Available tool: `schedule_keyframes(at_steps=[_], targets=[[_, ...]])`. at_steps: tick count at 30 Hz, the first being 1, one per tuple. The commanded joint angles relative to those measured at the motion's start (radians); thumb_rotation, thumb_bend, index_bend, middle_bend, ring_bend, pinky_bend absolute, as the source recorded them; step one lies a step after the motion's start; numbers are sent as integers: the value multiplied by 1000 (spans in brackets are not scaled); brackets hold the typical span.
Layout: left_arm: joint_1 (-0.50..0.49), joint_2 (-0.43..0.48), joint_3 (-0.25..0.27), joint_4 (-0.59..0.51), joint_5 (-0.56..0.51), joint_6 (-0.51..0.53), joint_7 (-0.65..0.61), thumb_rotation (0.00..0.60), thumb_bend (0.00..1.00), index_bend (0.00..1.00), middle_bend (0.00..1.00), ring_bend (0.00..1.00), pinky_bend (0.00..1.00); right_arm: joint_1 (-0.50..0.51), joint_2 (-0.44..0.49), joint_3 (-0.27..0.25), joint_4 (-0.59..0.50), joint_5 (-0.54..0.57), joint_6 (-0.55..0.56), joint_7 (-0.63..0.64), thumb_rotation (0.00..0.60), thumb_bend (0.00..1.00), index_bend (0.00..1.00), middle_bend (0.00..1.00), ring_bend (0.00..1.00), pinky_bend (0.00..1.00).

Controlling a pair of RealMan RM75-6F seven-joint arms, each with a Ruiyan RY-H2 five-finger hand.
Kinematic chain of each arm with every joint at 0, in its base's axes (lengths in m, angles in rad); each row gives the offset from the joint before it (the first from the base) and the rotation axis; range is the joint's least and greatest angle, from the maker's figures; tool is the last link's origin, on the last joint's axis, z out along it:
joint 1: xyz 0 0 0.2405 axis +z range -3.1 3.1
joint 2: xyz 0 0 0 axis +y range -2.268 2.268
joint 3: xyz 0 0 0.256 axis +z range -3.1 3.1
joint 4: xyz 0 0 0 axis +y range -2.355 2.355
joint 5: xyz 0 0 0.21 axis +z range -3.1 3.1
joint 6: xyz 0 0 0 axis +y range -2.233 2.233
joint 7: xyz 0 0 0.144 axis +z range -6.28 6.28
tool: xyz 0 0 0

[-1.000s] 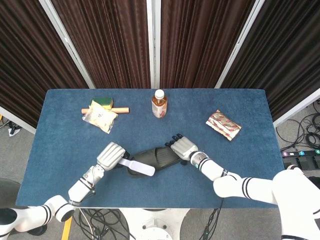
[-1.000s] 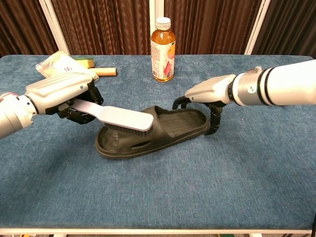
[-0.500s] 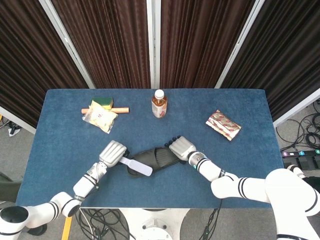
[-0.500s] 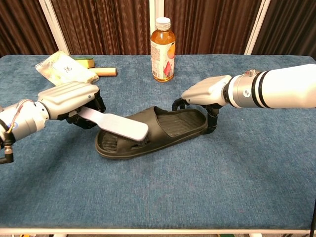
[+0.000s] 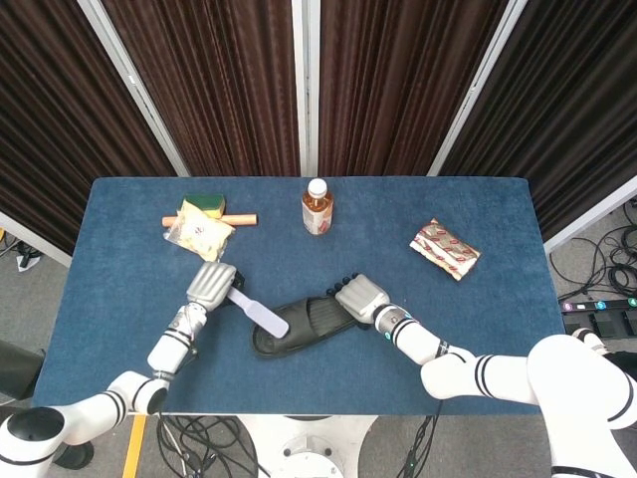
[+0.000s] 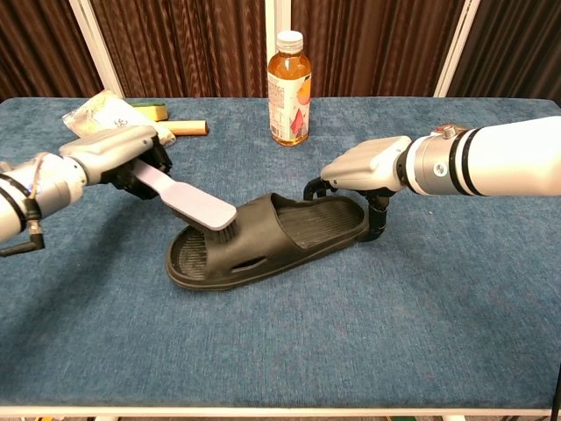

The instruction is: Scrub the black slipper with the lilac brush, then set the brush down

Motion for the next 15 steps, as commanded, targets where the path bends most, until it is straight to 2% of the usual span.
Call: schedule_keyframes(at_steps=[1,4,8,10,15], targets=[[44,65,15,-100,23,58,-60,600,654,1000,1000,1000,1000,2,-1,-1,1,1,0,1,600,338,391,337,166,215],[76,108,52,-181,70,118,-61,600,654,1000,1000,1000,1000,3,-2,-1,2,0,1,3,600,338,391,337,167,215],[80,138,81,-272,82,104,-32,600,654,1000,1000,1000,1000,6,-7,-2,5,4,0,4,600,338,392,337,166,215],[71,129,81,-292,65,78,6,600,654,1000,1000,1000,1000,8,-9,-4,4,6,1,2,600,338,391,337,166,215],[37,66,55,-264,-15,4,150,600,654,1000,1000,1000,1000,15,-10,-8,-2,12,5,-7,600,338,391,339,171,218]])
